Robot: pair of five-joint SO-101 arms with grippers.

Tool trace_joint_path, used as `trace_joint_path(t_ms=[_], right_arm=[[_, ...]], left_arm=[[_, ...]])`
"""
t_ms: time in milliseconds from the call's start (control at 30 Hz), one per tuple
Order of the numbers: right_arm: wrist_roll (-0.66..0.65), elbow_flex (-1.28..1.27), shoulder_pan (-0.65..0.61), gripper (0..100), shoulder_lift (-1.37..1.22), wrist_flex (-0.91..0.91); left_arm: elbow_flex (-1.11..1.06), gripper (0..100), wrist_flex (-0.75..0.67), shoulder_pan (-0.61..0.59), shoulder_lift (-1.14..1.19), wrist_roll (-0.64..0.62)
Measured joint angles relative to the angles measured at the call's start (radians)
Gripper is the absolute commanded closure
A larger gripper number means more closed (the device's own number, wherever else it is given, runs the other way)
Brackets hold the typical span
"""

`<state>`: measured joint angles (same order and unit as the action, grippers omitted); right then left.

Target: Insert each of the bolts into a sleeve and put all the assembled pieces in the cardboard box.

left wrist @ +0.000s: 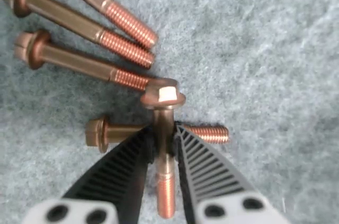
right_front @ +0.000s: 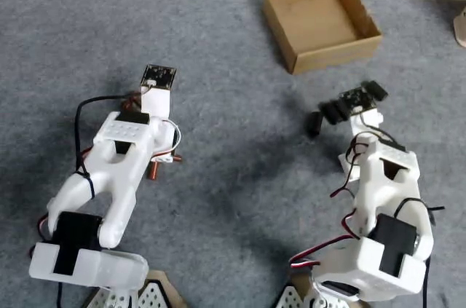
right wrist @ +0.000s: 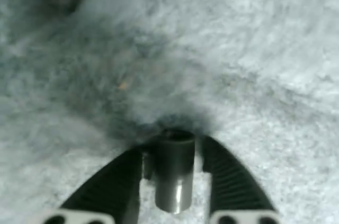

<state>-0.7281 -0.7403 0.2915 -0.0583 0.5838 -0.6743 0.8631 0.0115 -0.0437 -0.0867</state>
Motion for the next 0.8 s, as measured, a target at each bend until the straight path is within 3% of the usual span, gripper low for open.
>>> trace_joint_path(t_ms=[367,633,800], right_arm=[[0.167,-0.008,0.012,99.4,0.084,0.046],[0.318,-0.015,-0.054,99.4,0.446,0.382],[0.436,-0.092,-0.143,99.4,0.657,0.477]], left_arm=[[-0.006,99,-0.011,0.015,0.003,0.000],[-0.006,99,-0.015,0.075,0.014,0.005],[-0.032,99,0.012,0.083,-0.057,0.000]])
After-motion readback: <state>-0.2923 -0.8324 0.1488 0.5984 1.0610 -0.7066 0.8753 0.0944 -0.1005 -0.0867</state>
